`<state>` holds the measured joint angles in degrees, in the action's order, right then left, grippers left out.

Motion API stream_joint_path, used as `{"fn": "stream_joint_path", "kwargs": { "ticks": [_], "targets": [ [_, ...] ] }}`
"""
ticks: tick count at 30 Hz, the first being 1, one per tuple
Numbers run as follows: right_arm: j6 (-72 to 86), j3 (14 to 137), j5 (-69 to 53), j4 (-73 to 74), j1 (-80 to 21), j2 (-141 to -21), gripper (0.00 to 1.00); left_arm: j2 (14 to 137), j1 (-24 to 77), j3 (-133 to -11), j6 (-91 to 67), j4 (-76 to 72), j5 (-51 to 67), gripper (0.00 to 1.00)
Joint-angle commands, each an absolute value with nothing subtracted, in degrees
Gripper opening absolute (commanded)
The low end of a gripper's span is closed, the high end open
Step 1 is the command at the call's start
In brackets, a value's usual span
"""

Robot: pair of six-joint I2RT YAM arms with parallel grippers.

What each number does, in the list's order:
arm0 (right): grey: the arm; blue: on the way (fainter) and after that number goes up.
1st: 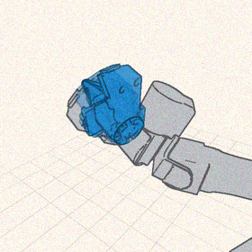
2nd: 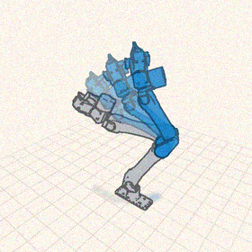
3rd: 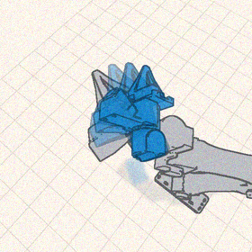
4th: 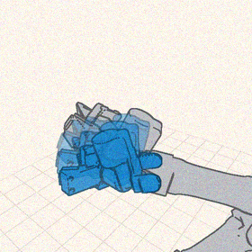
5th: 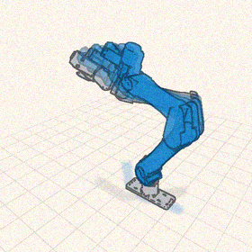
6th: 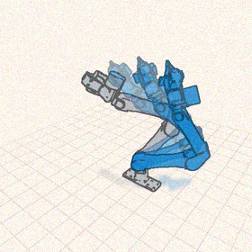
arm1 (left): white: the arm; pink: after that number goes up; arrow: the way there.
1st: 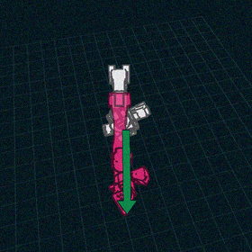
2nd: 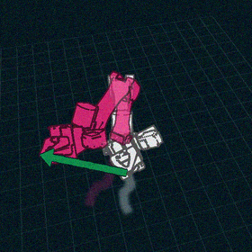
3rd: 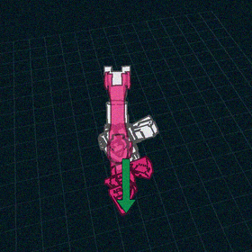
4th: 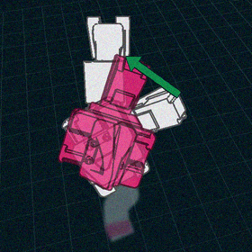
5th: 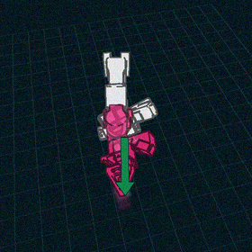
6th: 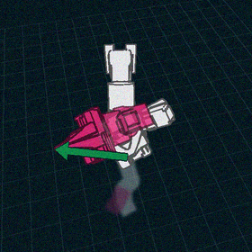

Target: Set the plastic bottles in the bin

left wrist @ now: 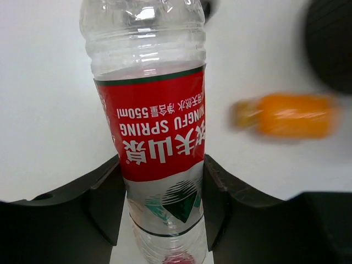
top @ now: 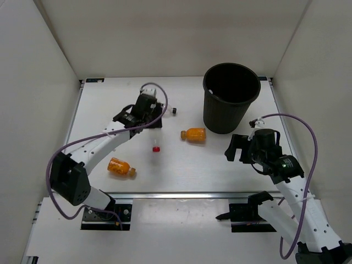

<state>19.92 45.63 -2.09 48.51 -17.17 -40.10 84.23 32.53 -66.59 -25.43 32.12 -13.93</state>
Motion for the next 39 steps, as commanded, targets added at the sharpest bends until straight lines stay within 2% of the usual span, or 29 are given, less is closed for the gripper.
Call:
{"fn": "stream_joint_path", "kwargs": {
  "ticks": [1, 2, 4, 6, 7, 9, 10, 12, 13, 15, 16, 17, 18, 19, 21, 22, 25, 27, 30, 34, 36, 39],
  "targets": [
    [19.1, 45.0, -2.1, 48.9, -19.8, -40.8, 0.99, 79.4, 38.5, -80.3, -22.8, 23.8, -13.0, 0.49],
    [19.6, 45.1, -1.0, 49.0, -20.5, -41.1, 0.99, 81.5, 39.5, -84.9, -21.8, 20.5, -13.3, 0.47],
    [20.7, 44.1, -1.7, 48.2, -22.5, -41.0, 0.99, 85.8, 42.5, -92.8, -21.1, 15.1, -12.9, 0.59],
    [21.5, 42.6, -2.5, 46.8, -23.5, -39.9, 1.00, 91.0, 45.0, -98.9, -20.2, 6.6, -11.9, 0.48],
    [21.7, 42.0, -2.5, 45.4, -23.7, -39.5, 1.00, 95.7, 46.1, -105.7, -19.1, 6.0, -12.0, 0.48],
    [21.4, 42.3, -3.9, 45.1, -23.0, -39.0, 0.99, 105.7, 49.2, -118.2, -16.0, 2.0, -15.0, 0.56],
    [21.2, 42.4, -4.1, 44.9, -22.3, -38.8, 0.99, 108.2, 50.1, -121.3, -15.7, 0.8, -15.3, 0.55],
    [19.7, 42.8, -5.9, 44.6, -20.1, -38.8, 0.99, 119.0, 51.0, -136.6, -17.2, 2.5, -16.7, 0.53],
    [18.9, 42.9, -6.6, 44.6, -19.6, -39.0, 0.99, 121.2, 51.1, -138.6, -18.3, 2.5, -16.4, 0.56],
    [18.1, 43.2, -8.2, 44.3, -17.5, -38.9, 0.99, 124.0, 50.4, -137.2, -22.1, -3.3, -17.2, 0.52],
    [17.8, 43.4, -9.0, 44.0, -16.4, -39.0, 0.99, 124.4, 49.8, -136.8, -22.8, -5.4, -17.1, 0.54],
    [17.2, 44.0, -9.7, 44.5, -15.9, -38.9, 0.99, 125.9, 49.5, -137.5, -23.8, -4.9, -16.7, 0.58],
    [16.6, 44.4, -9.9, 44.1, -15.6, -39.2, 0.99, 127.5, 49.4, -139.2, -23.4, -5.2, -16.3, 0.70],
    [16.4, 44.5, -9.9, 43.8, -15.5, -39.1, 0.99, 128.3, 49.3, -140.4, -23.0, -4.5, -16.3, 0.73],
    [16.3, 43.9, -10.5, 43.2, -17.1, -39.7, 0.99, 129.5, 50.1, -142.0, -21.8, -4.2, -17.3, 0.87],
    [16.7, 44.0, -10.0, 43.0, -17.6, -40.5, 1.00, 128.6, 50.2, -141.8, -22.2, -4.2, -16.7, 0.99],
    [16.0, 45.8, -6.3, 42.8, -22.3, -42.2, 0.99, 125.6, 50.1, -141.5, -21.9, -0.5, -16.2, 0.99],
    [16.2, 46.8, -2.8, 42.4, -27.8, -44.6, 0.99, 122.5, 49.8, -140.6, -20.7, 7.1, -17.0, 0.99],
    [14.7, 48.5, 2.1, 38.8, -36.5, -49.3, 0.99, 112.5, 49.1, -130.7, -20.5, 17.4, -17.9, 0.99],
    [5.8, 52.5, 5.5, 34.6, -45.4, -58.2, 0.99, 91.9, 46.4, -100.6, -25.4, 26.9, -20.3, 0.98],
    [-3.9, 55.1, 1.5, 33.4, -44.9, -62.9, 0.99, 82.6, 43.6, -83.6, -31.9, 29.6, -19.3, 0.99],
    [-13.6, 59.8, -3.8, 32.0, -42.6, -70.4, 1.00, 63.5, 37.3, -65.9, -40.7, 34.7, -18.6, 0.99]
  ]
}}
